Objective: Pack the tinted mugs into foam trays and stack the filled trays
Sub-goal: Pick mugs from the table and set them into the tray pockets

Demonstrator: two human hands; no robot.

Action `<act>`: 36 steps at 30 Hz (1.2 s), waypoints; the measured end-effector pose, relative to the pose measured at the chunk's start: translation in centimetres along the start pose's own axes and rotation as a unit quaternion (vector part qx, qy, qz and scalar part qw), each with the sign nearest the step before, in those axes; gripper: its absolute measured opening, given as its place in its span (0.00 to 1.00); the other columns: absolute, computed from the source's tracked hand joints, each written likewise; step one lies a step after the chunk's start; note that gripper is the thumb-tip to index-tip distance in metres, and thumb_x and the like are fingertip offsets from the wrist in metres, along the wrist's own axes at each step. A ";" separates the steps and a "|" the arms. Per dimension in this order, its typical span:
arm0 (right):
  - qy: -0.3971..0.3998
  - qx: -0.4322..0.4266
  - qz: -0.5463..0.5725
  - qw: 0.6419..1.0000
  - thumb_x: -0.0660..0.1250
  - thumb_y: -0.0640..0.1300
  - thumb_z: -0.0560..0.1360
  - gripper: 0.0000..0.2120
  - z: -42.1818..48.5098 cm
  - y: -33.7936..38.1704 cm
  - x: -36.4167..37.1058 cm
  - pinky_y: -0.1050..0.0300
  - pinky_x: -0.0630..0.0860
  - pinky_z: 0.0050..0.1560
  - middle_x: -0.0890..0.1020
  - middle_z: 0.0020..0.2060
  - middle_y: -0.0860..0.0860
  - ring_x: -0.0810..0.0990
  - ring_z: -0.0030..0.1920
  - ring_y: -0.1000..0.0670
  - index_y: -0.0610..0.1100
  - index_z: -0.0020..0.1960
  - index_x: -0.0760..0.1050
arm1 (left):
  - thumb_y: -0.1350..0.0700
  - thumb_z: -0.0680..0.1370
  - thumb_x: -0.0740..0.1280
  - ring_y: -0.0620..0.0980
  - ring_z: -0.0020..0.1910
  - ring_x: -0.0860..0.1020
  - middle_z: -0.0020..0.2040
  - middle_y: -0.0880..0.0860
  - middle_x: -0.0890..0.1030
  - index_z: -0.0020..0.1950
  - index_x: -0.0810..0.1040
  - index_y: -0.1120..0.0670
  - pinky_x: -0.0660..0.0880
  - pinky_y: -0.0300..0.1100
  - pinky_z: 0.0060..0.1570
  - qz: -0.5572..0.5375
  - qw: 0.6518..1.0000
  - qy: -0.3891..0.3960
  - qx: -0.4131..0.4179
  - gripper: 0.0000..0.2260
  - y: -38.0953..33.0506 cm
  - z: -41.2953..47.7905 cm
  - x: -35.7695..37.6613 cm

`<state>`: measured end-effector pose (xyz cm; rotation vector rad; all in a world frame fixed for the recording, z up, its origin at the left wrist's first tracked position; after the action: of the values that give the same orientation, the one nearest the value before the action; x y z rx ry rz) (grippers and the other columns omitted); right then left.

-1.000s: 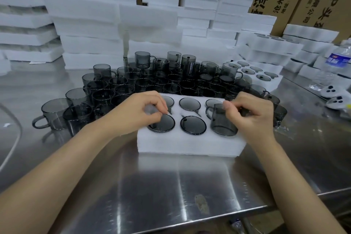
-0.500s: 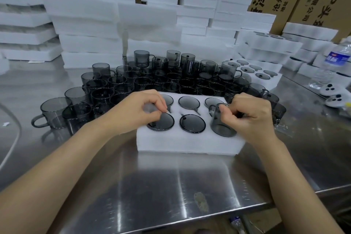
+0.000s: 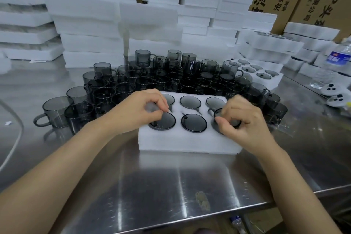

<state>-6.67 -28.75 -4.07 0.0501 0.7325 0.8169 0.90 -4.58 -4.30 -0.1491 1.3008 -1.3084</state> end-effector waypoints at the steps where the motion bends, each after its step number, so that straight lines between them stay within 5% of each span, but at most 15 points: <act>1: 0.019 0.014 0.008 1.000 0.65 0.44 0.72 0.08 0.0 0.1 0.1 0.66 0.68 0.51 0.76 0.42 0.52 0.73 0.47 0.53 0.46 0.34 0.72 | 0.69 0.73 0.67 0.41 0.50 0.79 0.49 0.48 0.81 0.42 0.82 0.56 0.70 0.28 0.53 -0.001 1.000 0.000 0.000 0.09 0.0 0.0 0.0; 3: 0.095 0.043 0.010 0.994 0.61 0.44 0.74 0.10 0.0 0.0 0.4 0.63 0.64 0.65 0.76 0.58 0.51 0.71 0.64 0.52 0.45 0.52 0.78 | 0.69 0.73 0.67 0.41 0.50 0.79 0.49 0.48 0.81 0.42 0.82 0.56 0.71 0.29 0.53 -0.004 1.000 0.002 -0.001 0.09 0.1 0.0 0.0; 6: 0.215 0.071 -0.030 0.974 0.54 0.44 0.79 0.20 -0.7 -0.5 0.7 0.55 0.53 0.76 0.72 0.69 0.56 0.60 0.75 0.55 0.46 0.69 0.71 | 0.69 0.74 0.67 0.41 0.50 0.79 0.49 0.47 0.81 0.42 0.82 0.56 0.71 0.29 0.53 -0.005 1.000 0.002 -0.002 0.09 0.2 0.0 0.1; 9: 0.277 0.067 -0.099 0.953 0.47 0.60 0.80 0.27 -1.1 -0.7 0.7 0.51 0.41 0.77 0.59 0.74 0.63 0.45 0.77 0.59 0.52 0.76 0.59 | 0.69 0.74 0.67 0.41 0.50 0.79 0.49 0.47 0.81 0.42 0.82 0.56 0.71 0.28 0.53 -0.003 1.000 -0.002 -0.004 0.09 0.2 0.0 0.1; 13: 0.307 0.049 -0.164 0.936 0.41 0.72 0.74 0.38 -0.8 -0.7 0.8 0.48 0.40 0.77 0.51 0.75 0.65 0.38 0.76 0.59 0.52 0.78 0.54 | 0.69 0.73 0.67 0.41 0.49 0.79 0.49 0.48 0.81 0.42 0.82 0.56 0.70 0.28 0.53 -0.008 1.000 -0.002 -0.002 0.09 0.2 0.1 0.1; 16: 0.231 0.016 -0.171 0.958 0.50 0.65 0.77 0.32 -1.1 0.1 0.7 0.46 0.52 0.76 0.63 0.74 0.58 0.55 0.77 0.54 0.50 0.75 0.63 | 0.70 0.73 0.67 0.41 0.49 0.78 0.49 0.49 0.81 0.42 0.82 0.57 0.70 0.28 0.53 -0.001 1.000 -0.003 0.006 0.09 0.1 0.1 0.1; 19: 0.133 -0.118 -0.213 0.961 0.63 0.57 0.77 0.20 -1.8 1.8 0.9 0.49 0.68 0.65 0.79 0.61 0.53 0.77 0.61 0.50 0.46 0.62 0.78 | 0.70 0.73 0.67 0.42 0.50 0.78 0.48 0.48 0.80 0.41 0.83 0.56 0.70 0.31 0.54 0.012 1.000 -0.016 0.022 0.10 0.2 0.0 0.1; 23: 0.130 -0.145 -0.287 0.938 0.67 0.61 0.74 0.20 -2.2 2.5 2.3 0.53 0.71 0.55 0.82 0.51 0.54 0.78 0.53 0.47 0.46 0.55 0.80 | 0.65 0.77 0.64 0.46 0.54 0.76 0.50 0.48 0.78 0.43 0.84 0.56 0.70 0.40 0.58 0.004 0.998 -0.049 0.049 0.10 0.8 -0.2 0.2; 27: 0.080 -0.174 -0.284 0.939 0.67 0.57 0.75 0.18 -2.4 3.1 1.7 0.55 0.75 0.45 0.83 0.45 0.52 0.80 0.48 0.47 0.42 0.48 0.81 | 0.58 0.80 0.55 0.52 0.59 0.74 0.55 0.55 0.76 0.55 0.80 0.57 0.69 0.49 0.63 -0.053 0.974 -0.204 0.080 0.15 1.0 -0.3 0.1; 31: -0.033 -0.163 -0.242 0.956 0.71 0.53 0.72 0.17 -2.9 3.5 -0.8 0.58 0.76 0.45 0.83 0.41 0.48 0.78 0.46 0.46 0.37 0.42 0.82 | 0.55 0.82 0.50 0.51 0.62 0.72 0.59 0.51 0.74 0.66 0.71 0.57 0.69 0.50 0.64 -0.101 0.931 -0.335 0.105 0.17 0.8 -0.8 0.6; 34: -0.135 -0.118 -0.221 0.959 0.70 0.51 0.72 0.20 -2.2 3.5 -3.7 0.61 0.72 0.53 0.80 0.40 0.46 0.76 0.46 0.44 0.32 0.41 0.80 | 0.50 0.81 0.50 0.50 0.66 0.69 0.64 0.52 0.68 0.72 0.63 0.55 0.66 0.44 0.66 -0.117 0.928 -0.336 0.106 0.21 0.7 -0.8 1.9; 36: -0.185 -0.083 -0.234 0.951 0.70 0.50 0.73 0.19 -0.8 2.8 -6.0 0.60 0.68 0.53 0.77 0.42 0.46 0.73 0.46 0.45 0.31 0.44 0.78 | 0.49 0.80 0.52 0.49 0.68 0.64 0.66 0.51 0.63 0.75 0.59 0.56 0.63 0.43 0.69 -0.029 0.953 -0.286 0.093 0.24 0.7 -0.3 3.0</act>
<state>-11.74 -31.04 -0.35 -0.1167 0.2962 0.3916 0.31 -6.45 -6.69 -0.4049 0.6813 -1.3022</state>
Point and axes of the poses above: each hand's wrist, its own z-axis towards the middle knuckle, its own x-axis out of the palm, y = z × x, the point moved 3 cm from there along z, towards the middle knuckle
